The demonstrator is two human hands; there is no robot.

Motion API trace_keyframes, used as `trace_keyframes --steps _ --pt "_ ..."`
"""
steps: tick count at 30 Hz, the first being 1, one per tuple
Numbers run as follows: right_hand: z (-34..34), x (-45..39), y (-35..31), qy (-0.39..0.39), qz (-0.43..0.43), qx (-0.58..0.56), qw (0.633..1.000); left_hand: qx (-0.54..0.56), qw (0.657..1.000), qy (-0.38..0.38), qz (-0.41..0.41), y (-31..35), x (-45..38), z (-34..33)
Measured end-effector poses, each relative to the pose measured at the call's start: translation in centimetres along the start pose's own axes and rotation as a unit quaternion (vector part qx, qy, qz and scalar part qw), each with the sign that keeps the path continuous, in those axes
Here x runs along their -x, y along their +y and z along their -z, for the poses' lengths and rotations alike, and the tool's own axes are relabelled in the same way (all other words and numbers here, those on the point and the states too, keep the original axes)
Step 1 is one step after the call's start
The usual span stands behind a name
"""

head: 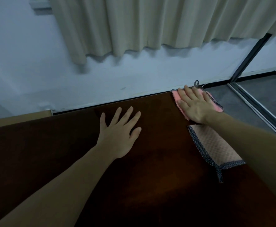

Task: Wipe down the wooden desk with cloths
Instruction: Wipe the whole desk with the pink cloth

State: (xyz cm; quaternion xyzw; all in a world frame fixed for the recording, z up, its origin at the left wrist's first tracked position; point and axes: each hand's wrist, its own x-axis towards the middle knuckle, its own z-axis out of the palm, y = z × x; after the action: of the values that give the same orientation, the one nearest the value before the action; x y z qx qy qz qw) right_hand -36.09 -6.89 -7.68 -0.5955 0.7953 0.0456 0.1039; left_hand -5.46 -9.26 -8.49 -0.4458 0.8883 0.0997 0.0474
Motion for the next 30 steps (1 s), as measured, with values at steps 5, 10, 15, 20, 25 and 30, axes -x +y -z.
trace_keyframes --steps 5,10,15,20,25,30 --pt "0.3 0.4 -1.9 -0.008 0.015 0.008 1.000 -0.001 1.000 -0.012 0.001 0.1 0.2 0.4" --pt "-0.2 1.0 -6.1 -0.003 0.065 0.023 0.998 0.026 1.000 0.001 0.012 -1.3 1.0 2.1" --pt "-0.9 4.0 -9.7 -0.029 0.079 0.022 0.996 0.030 0.999 0.018 0.032 -5.1 3.5 2.3" --pt "-2.1 7.9 -11.7 -0.039 0.103 0.029 0.993 0.032 0.998 0.012 0.044 -7.8 4.7 1.4" --pt "-1.3 4.6 -11.5 -0.016 0.077 0.041 0.996 0.027 0.998 0.038 0.047 -8.1 4.7 0.4" --pt "-0.3 0.4 -11.8 -0.010 0.022 0.017 1.000 0.020 0.998 0.041 0.049 -7.9 4.9 0.4"
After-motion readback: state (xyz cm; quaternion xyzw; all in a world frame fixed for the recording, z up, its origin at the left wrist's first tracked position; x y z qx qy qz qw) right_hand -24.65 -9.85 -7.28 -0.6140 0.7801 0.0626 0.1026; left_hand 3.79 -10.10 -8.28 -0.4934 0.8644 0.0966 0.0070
